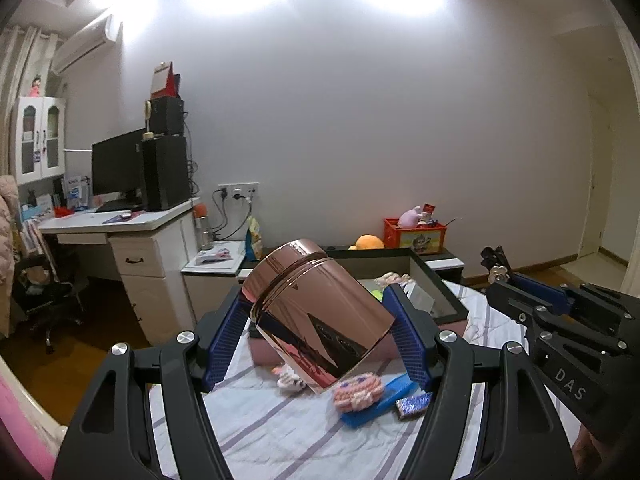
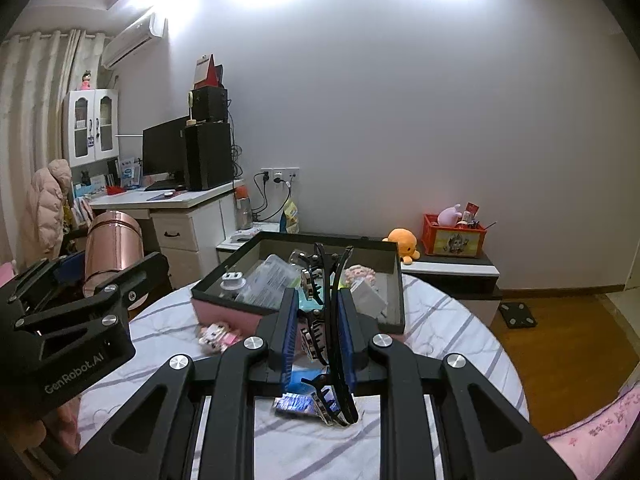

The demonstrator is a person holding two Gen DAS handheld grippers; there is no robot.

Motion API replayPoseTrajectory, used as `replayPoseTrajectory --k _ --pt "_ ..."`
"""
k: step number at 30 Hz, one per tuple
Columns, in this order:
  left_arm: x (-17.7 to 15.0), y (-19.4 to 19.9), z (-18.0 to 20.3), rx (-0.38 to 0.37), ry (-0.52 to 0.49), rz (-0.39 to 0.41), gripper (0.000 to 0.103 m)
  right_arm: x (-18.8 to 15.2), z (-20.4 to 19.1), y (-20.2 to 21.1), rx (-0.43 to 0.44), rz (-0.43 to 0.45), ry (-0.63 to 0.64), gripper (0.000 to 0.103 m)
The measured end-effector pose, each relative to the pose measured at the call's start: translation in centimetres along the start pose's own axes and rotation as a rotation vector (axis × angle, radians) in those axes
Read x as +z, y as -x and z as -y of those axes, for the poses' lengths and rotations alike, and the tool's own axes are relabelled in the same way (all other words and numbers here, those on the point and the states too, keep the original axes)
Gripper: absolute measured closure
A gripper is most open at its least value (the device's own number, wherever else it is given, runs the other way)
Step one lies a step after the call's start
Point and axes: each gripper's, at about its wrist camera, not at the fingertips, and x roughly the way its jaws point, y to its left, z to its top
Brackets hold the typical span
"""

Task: Organize rigid objects
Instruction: 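Lift the copper cup and hair clip and carry both over the pink box, then lower the cup and clip into the pink box and open both tools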

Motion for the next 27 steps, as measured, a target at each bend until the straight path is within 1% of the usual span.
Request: replayPoseTrajectory --k 4,7,8,10,12,14,15,18,20,23,27 --pt "1.6 -2.2 -0.3 -0.021 0.0 -0.008 0.033 1.6 0.7 -1.8 -0.011 -0.001 0.017 0.084" --pt "3.2 -4.9 -0.7 -0.038 -0.006 -0.025 0.033 3.1 1.6 -3.9 -0.017 -0.012 0.035 0.084" --pt "3.7 -6.3 -0.9 -0.063 -0.01 -0.047 0.033 3.6 2.0 -4.7 -0.009 -0.017 0.028 0.084" --pt "4.1 -8.8 -1.0 -0.089 -0.006 -0.085 0.033 4.4 2.9 -6.5 0.016 -0.034 0.002 0.084" --pt "4.3 -11.0 -0.9 -0.095 -0.004 -0.118 0.033 5.0 3.4 -8.5 0.008 -0.061 0.0 0.084" --pt "4.2 -13.3 -0.9 -0.103 0.013 -0.146 0.033 5.2 4.1 -10.5 0.027 -0.084 -0.014 0.084" --pt "4.1 -14.8 -0.8 -0.106 0.011 -0.173 0.033 5.1 4.3 -11.9 0.02 -0.114 -0.012 0.084" --pt "3.3 -18.2 -0.5 -0.119 0.018 -0.24 0.033 4.6 4.5 -14.4 0.016 -0.167 -0.005 0.084" --pt "2.5 -19.8 -0.4 -0.098 0.002 -0.276 0.033 3.8 4.3 -16.1 0.022 -0.207 0.007 0.084" --pt "1.3 -21.5 -0.5 -0.093 0.001 -0.32 0.033 2.5 4.2 -18.3 0.062 -0.27 0.004 0.084" --pt "0.3 -22.6 -0.4 -0.084 -0.01 -0.356 0.033 1.2 3.6 -19.8 0.075 -0.311 0.026 0.084"
